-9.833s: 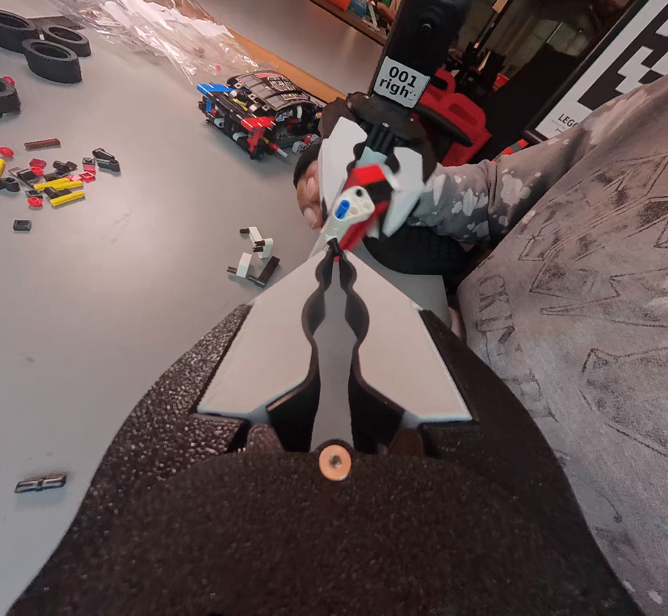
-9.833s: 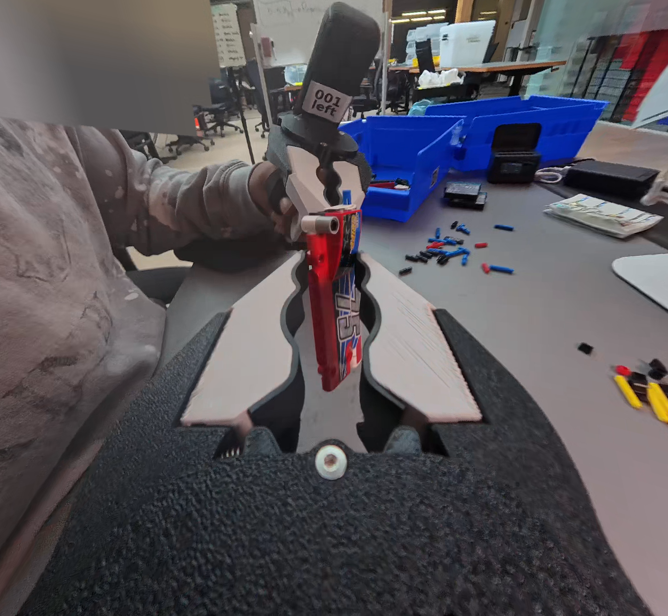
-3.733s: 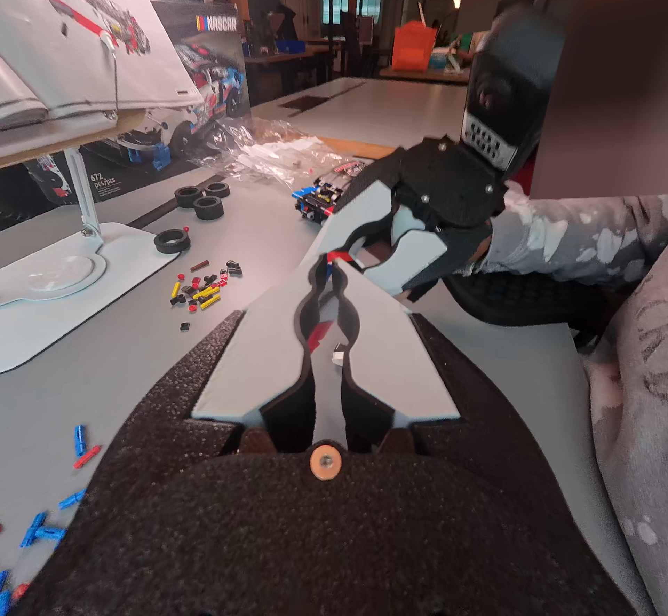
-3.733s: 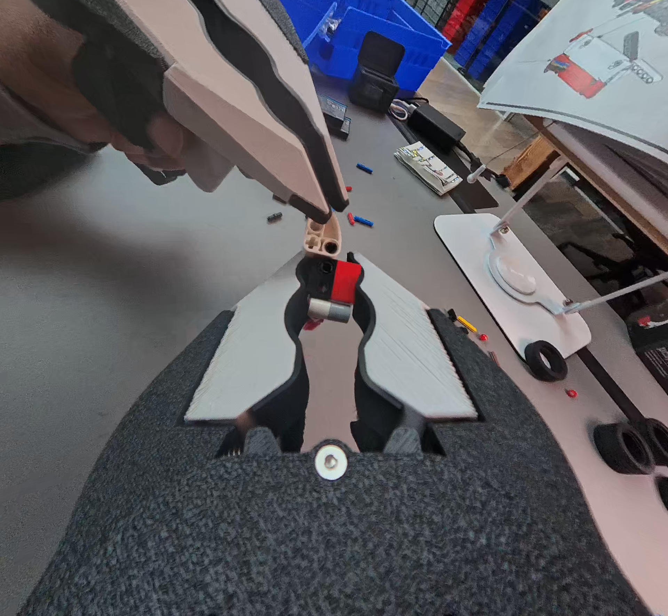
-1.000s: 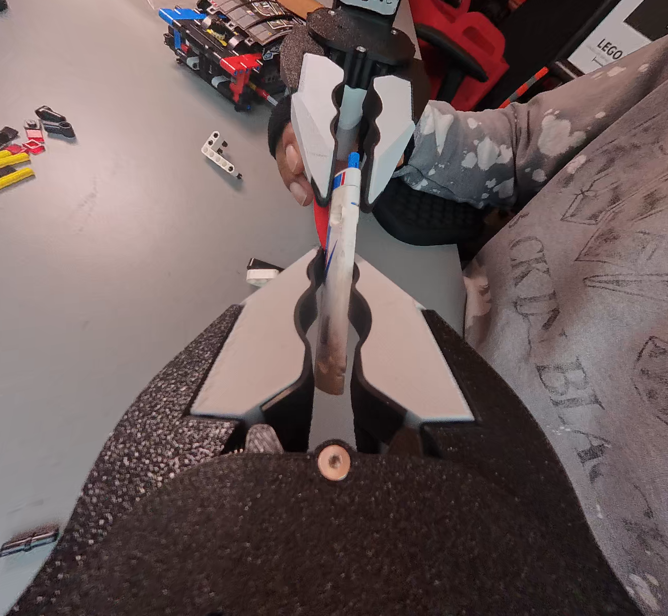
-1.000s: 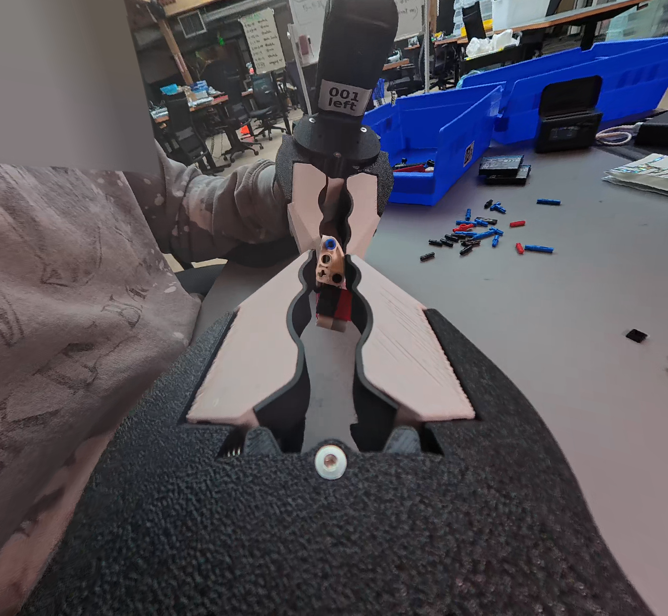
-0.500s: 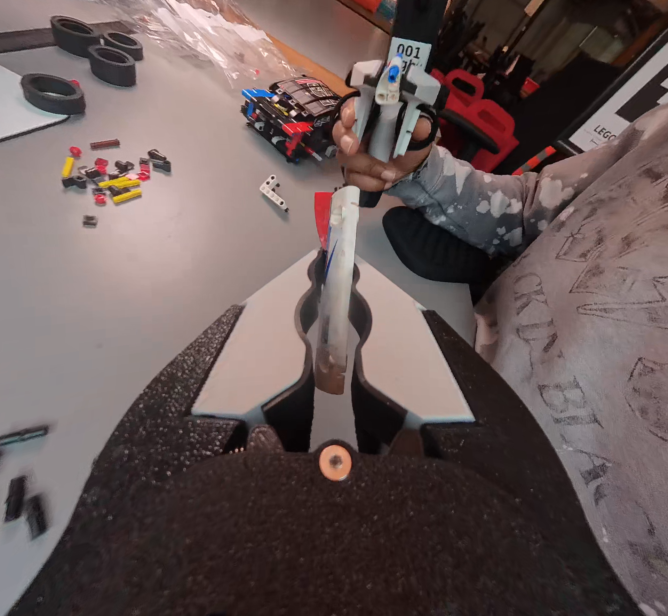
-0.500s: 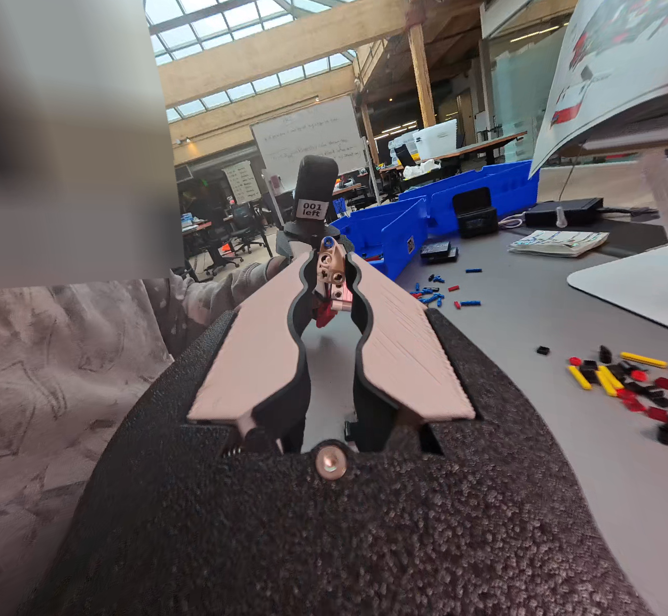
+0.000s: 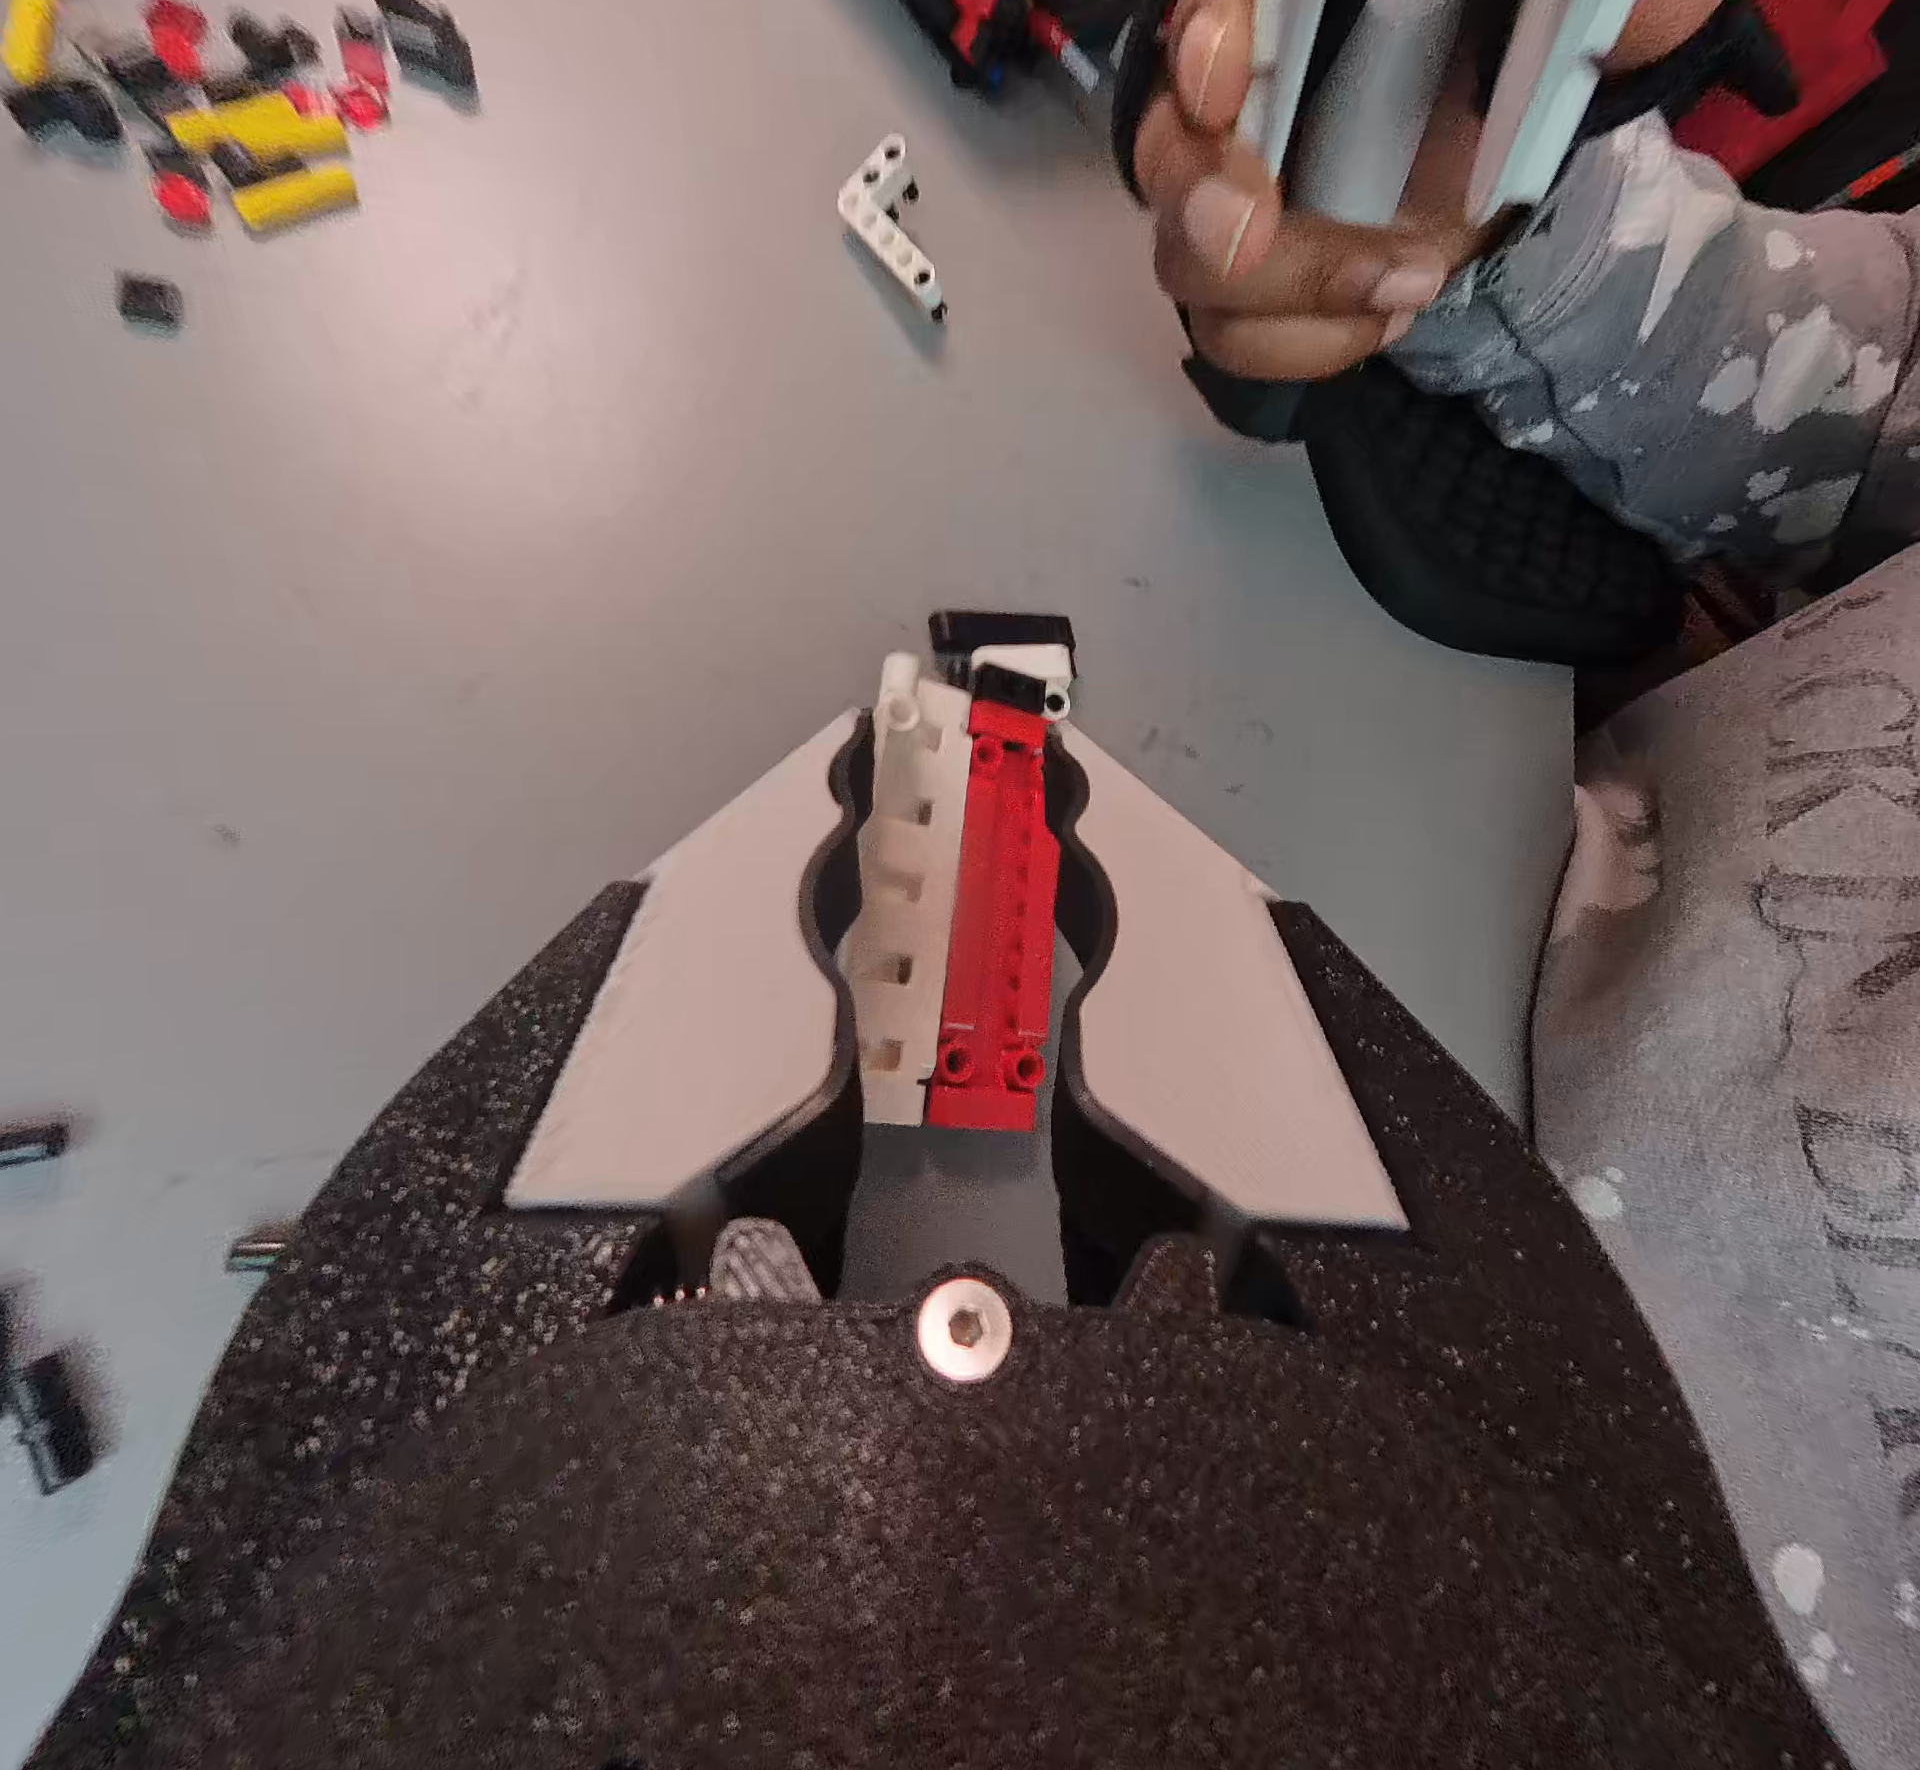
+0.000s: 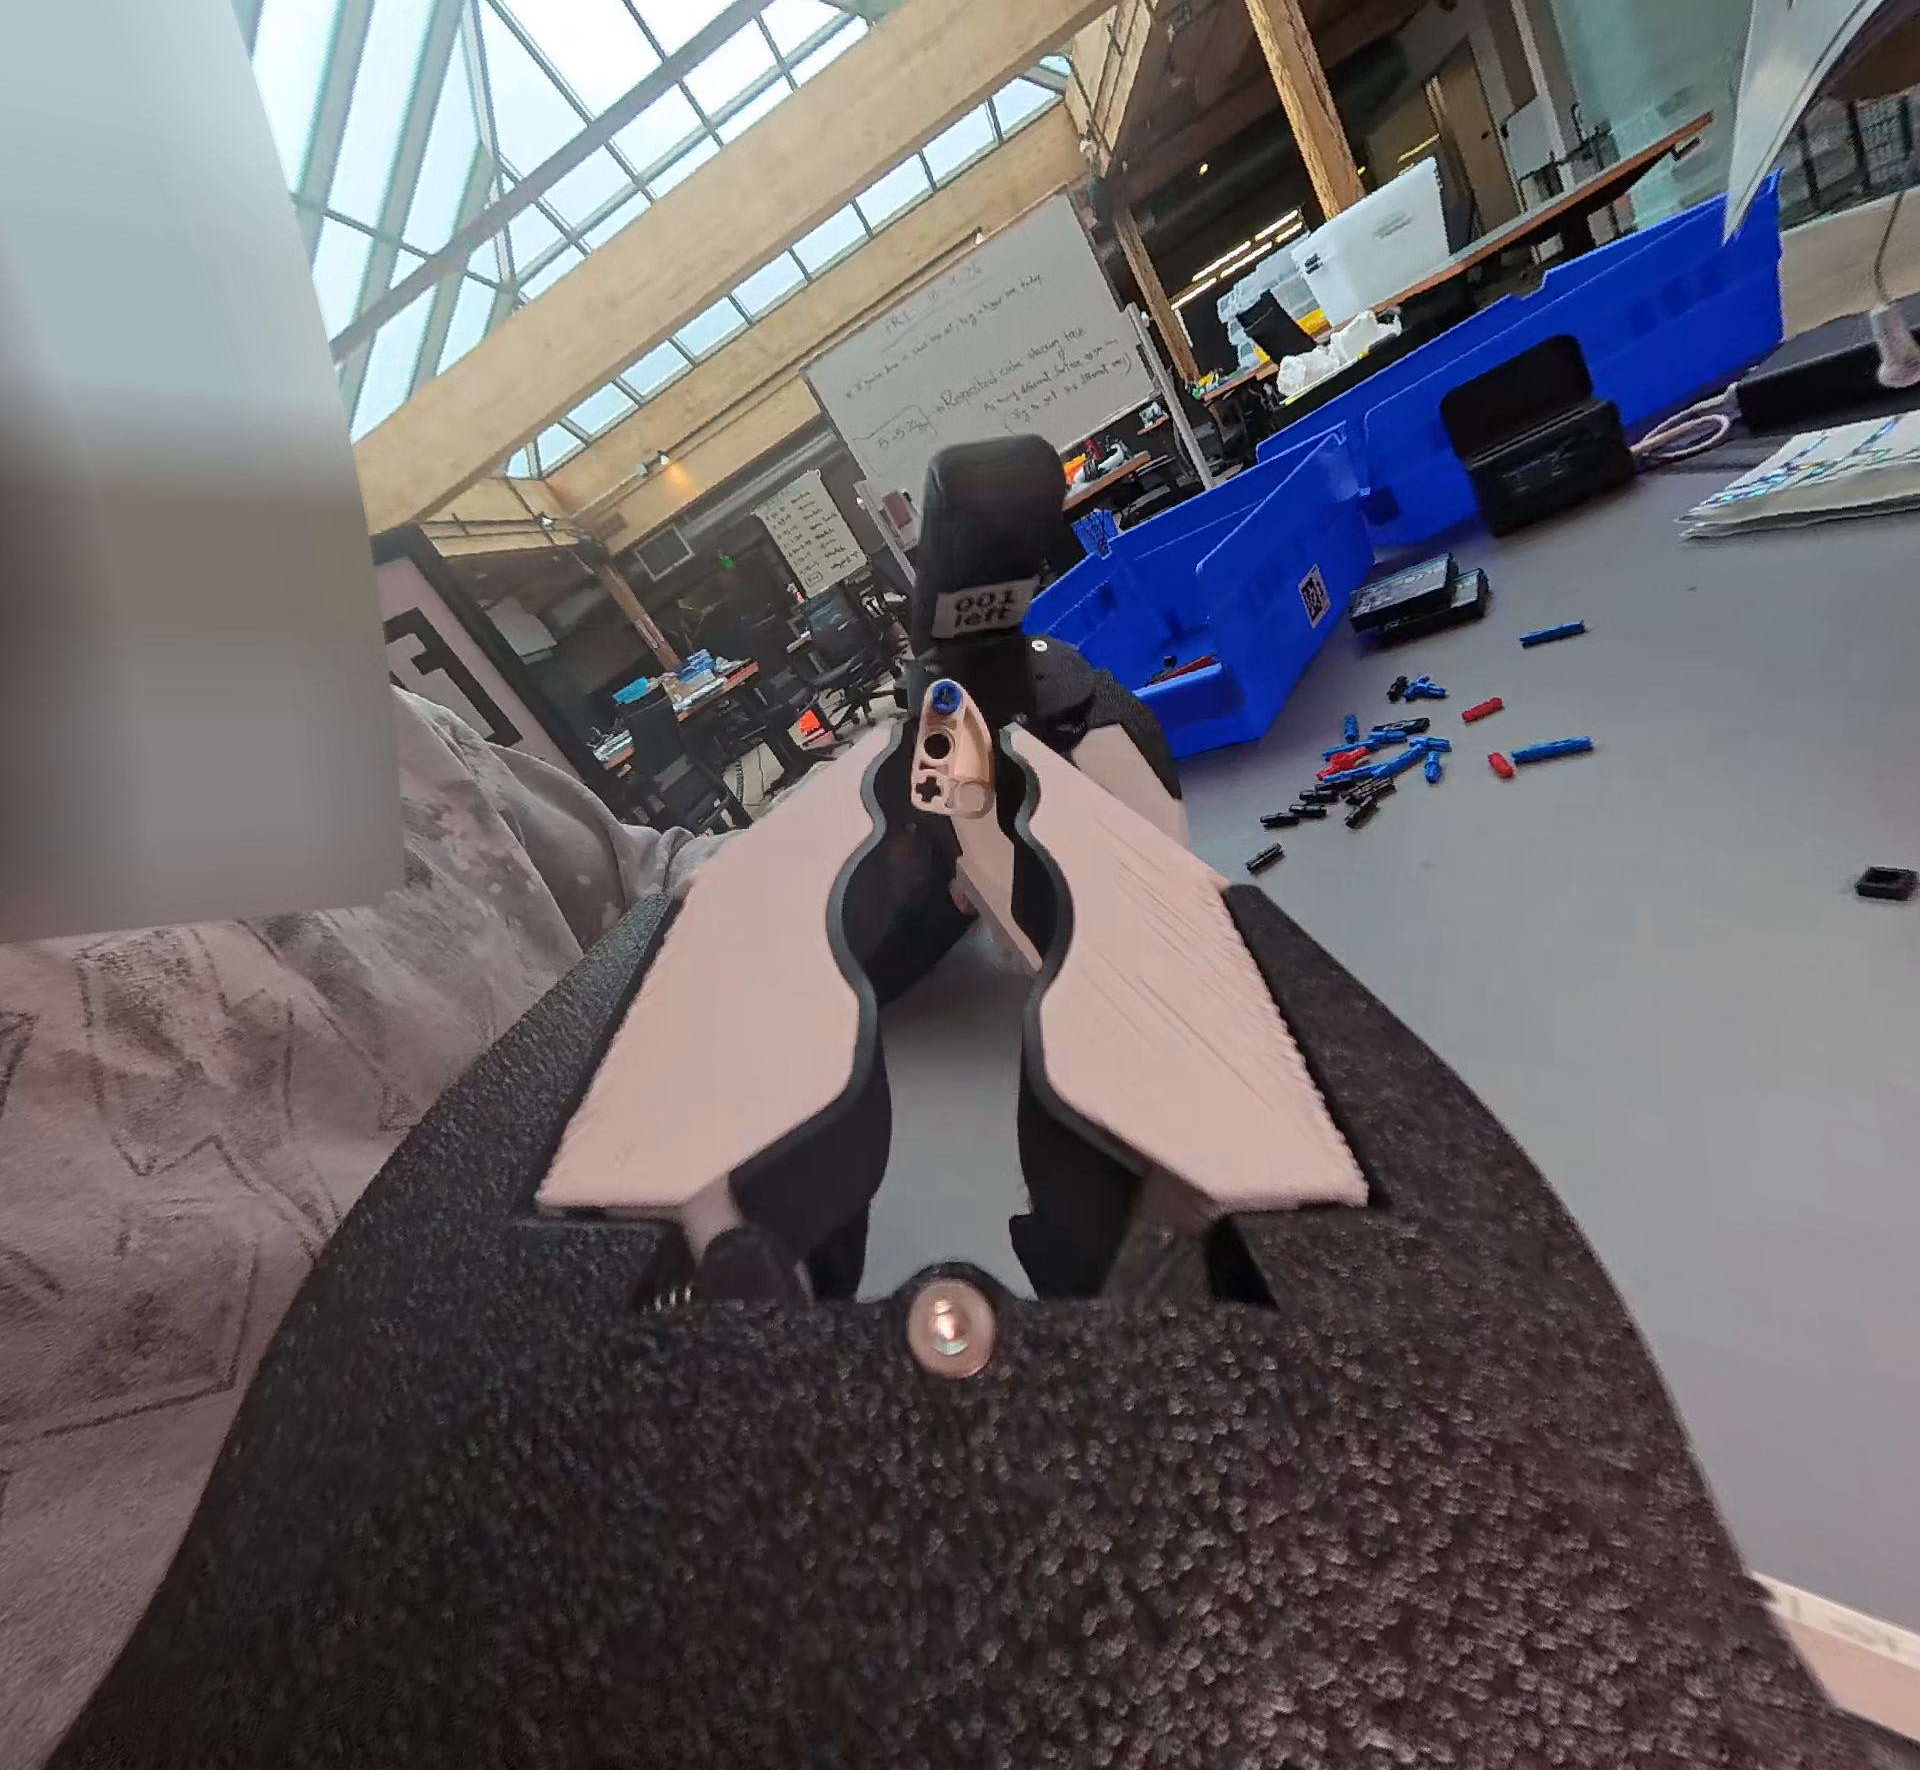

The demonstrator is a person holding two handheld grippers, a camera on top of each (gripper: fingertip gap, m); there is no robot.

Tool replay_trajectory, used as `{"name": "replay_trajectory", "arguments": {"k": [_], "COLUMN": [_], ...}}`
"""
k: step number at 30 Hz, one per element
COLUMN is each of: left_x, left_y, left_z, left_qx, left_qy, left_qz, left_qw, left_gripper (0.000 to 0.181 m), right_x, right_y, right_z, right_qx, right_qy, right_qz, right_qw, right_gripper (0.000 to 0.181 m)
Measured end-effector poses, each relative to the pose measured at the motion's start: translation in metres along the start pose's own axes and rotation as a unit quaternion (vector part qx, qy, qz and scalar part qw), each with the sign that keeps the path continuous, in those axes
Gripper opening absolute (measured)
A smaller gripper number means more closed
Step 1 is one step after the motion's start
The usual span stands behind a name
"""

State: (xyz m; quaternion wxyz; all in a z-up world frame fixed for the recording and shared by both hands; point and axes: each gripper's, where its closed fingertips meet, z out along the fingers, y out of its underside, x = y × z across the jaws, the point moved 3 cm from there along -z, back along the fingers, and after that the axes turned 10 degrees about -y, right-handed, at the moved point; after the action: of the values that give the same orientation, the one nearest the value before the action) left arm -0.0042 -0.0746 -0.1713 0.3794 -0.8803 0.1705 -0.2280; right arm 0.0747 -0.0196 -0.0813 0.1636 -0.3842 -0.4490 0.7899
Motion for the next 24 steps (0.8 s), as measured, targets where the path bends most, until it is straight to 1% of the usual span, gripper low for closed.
{"name": "replay_trajectory", "arguments": {"k": [1,4,6,9,11,14,18,20,21,24], "left_x": [0.001,0.010,0.014,0.023,0.029,0.031,0.031,0.030,0.030,0.031], "left_y": [-0.008,-0.026,-0.035,-0.045,-0.049,-0.049,-0.044,-0.043,-0.042,-0.038], "left_z": [-0.005,-0.020,-0.028,-0.036,-0.039,-0.037,-0.035,-0.034,-0.034,-0.033], "left_qx": [0.026,0.090,0.128,0.170,0.186,0.185,0.174,0.170,0.166,0.152], "left_qy": [-0.004,-0.010,-0.030,-0.057,-0.064,-0.072,-0.086,-0.091,-0.088,-0.083], "left_qz": [0.013,0.047,0.076,0.118,0.131,0.139,0.157,0.164,0.167,0.175], "left_qw": [1.000,0.995,0.988,0.977,0.972,0.970,0.968,0.967,0.968,0.969], "left_gripper": [0.031,0.028,0.024,0.018,0.014,0.010,0.006,0.002,0.002,0.002], "right_x": [0.001,0.005,0.008,0.012,0.015,0.017,0.018,0.018,0.018,0.017], "right_y": [0.003,0.011,0.016,0.025,0.030,0.039,0.042,0.048,0.052,0.056], "right_z": [0.002,0.008,0.012,0.018,0.022,0.027,0.028,0.029,0.029,0.030], "right_qx": [-0.006,-0.018,-0.025,-0.040,-0.048,-0.066,-0.081,-0.103,-0.119,-0.135], "right_qy": [0.004,0.013,0.017,0.027,0.035,0.038,0.047,0.049,0.051,0.055], "right_qz": [0.002,0.014,0.025,0.039,0.050,0.056,0.054,0.054,0.052,0.044], "right_qw": [1.000,1.000,0.999,0.998,0.997,0.996,0.994,0.992,0.990,0.988], "right_gripper": [0.015,0.015,0.015,0.015,0.015,0.015,0.015,0.015,0.015,0.015]}}
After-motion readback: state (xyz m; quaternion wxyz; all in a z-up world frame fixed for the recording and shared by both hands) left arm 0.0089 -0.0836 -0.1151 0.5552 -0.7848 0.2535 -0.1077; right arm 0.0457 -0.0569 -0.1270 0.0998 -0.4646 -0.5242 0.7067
